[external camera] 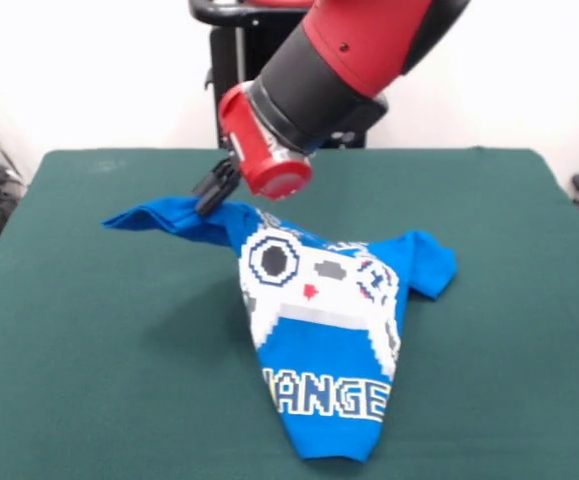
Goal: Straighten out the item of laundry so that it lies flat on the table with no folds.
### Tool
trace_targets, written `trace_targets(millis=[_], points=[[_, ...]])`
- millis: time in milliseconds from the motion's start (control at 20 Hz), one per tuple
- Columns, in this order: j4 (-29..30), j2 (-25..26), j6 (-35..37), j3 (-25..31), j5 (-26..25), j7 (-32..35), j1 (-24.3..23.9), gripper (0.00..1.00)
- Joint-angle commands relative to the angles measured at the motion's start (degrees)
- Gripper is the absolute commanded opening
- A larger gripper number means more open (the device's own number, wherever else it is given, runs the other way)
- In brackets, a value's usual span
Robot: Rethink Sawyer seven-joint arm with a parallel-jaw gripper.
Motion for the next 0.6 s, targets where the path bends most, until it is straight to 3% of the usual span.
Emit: trace_targets(millis=[50,200,400,600], points=[[2.37,8.16,-3.83,0.50,-4.91,-0.25,0.09,0.00],[3.66,8.86,-3.66,-1.00,-4.98,3.49,1.02,0.00],[4.13,13.22,-7.46,-7.84,-7.23,18.95,6.13,0.00],[3.12,18.07,-7.82,-12.72,-6.48,28.22,9.87,0.00]])
